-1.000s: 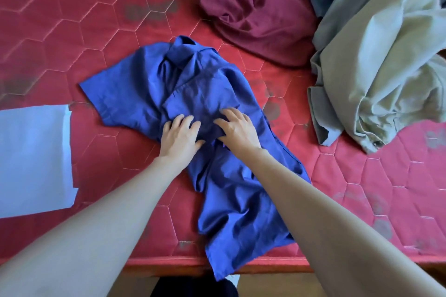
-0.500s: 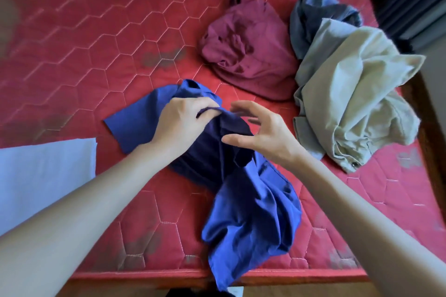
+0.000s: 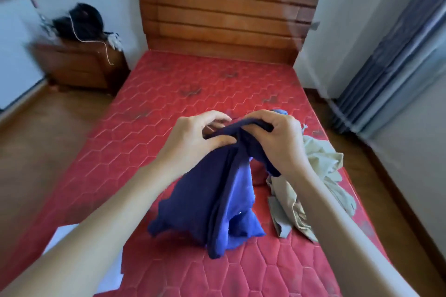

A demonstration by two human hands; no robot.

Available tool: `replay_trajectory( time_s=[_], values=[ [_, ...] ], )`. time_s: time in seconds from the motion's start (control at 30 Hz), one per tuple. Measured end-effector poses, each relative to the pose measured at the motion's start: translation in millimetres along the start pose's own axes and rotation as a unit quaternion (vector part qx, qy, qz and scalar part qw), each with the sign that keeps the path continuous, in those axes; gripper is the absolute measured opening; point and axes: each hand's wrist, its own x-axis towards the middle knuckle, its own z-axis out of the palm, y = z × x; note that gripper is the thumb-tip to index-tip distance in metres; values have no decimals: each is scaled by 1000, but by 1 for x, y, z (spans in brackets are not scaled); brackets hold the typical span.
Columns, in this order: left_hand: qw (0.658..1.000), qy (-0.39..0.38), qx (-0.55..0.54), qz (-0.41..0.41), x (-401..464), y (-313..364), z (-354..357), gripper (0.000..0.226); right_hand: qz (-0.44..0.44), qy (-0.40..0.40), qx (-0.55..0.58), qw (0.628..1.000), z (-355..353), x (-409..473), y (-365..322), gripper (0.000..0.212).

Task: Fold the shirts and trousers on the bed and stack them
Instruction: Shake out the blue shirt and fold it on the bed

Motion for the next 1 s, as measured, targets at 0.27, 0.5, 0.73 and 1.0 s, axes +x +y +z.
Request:
replay_trajectory(
  time_s=[0.27,0.5,0.73,1.0],
  values=[
    [990,-10,-137,-41,10,64,-19,23,-21,29,163,986,-96,36,-84,22],
    [994,56,-94,1,35,115,-19,11,15,93,66,993,-156,42,-92,23],
    [996,53,21,69,70,166,-43,18,40,101,-91,990,-192,51,-78,14],
    [980,30,135,145,96,220,-66,18,16,44,-98,994,-213,58,-97,36]
  ],
)
